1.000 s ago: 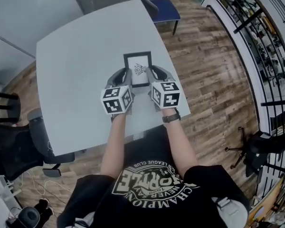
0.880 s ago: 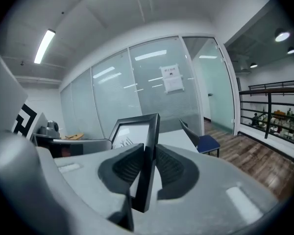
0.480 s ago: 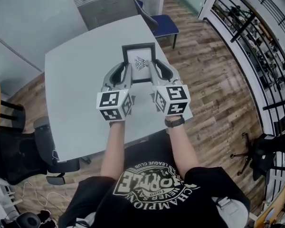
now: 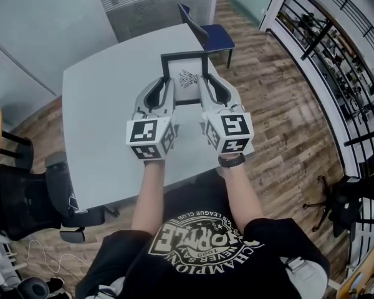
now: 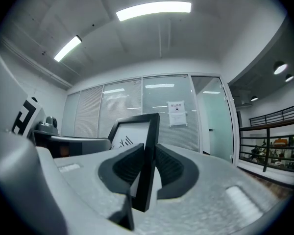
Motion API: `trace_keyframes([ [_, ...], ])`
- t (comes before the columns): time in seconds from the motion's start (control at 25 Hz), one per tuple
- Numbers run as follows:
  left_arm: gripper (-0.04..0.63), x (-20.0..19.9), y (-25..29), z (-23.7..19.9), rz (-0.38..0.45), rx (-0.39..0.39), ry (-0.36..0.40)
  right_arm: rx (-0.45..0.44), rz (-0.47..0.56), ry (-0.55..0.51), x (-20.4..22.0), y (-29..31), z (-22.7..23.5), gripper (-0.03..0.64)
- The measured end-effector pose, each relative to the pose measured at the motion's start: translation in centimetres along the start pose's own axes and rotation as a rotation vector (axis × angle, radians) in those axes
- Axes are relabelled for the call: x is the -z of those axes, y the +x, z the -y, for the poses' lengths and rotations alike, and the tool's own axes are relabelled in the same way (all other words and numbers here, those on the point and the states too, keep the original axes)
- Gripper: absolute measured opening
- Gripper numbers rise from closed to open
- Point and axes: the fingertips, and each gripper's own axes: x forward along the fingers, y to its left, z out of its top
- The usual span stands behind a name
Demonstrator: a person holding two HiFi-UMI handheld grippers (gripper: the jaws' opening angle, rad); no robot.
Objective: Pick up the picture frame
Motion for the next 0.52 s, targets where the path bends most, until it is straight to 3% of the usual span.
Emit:
trace_keyframes([
  [0.52,0.072,0.7,-4.5,0.1,-0.001,-0.002,-0.036,-0.011,-0.019,-0.027,0.4,-2.9,-3.3,0.071],
])
